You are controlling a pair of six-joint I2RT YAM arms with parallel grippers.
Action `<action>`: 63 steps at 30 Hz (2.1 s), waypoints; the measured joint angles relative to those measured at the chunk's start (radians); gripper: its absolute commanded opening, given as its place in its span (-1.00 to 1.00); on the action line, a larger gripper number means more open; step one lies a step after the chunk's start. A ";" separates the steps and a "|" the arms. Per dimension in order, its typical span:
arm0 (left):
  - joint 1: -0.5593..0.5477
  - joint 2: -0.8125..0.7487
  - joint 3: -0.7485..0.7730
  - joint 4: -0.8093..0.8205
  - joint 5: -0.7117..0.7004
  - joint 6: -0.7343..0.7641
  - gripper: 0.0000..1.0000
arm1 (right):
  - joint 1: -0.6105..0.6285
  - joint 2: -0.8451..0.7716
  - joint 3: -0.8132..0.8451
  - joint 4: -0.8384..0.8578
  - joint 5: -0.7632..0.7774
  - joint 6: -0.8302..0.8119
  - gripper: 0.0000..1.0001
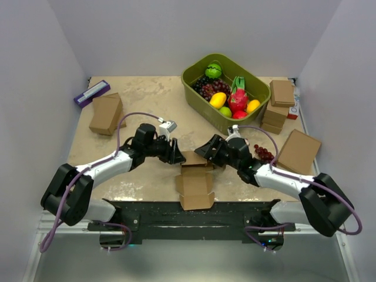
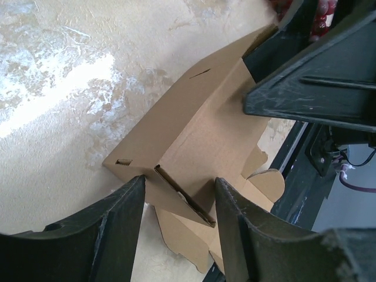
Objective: Fold the paper box
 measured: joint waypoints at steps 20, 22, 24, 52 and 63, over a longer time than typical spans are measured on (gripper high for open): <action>0.000 -0.022 0.000 -0.006 -0.021 0.021 0.55 | 0.165 -0.319 0.062 -0.459 0.186 -0.314 0.08; 0.000 -0.022 0.000 -0.010 -0.026 0.024 0.56 | 0.219 -0.302 0.101 -0.486 0.219 -0.340 0.01; 0.000 -0.022 0.000 -0.017 -0.027 0.025 0.56 | 0.249 -0.259 0.144 -0.496 0.246 -0.360 -0.02; 0.011 -0.046 0.011 -0.004 -0.046 0.015 0.58 | 0.173 -0.039 0.158 -0.453 0.383 -0.553 0.23; 0.040 0.023 0.011 0.037 -0.050 -0.014 0.37 | 0.130 0.032 0.161 -0.378 0.343 -0.664 0.23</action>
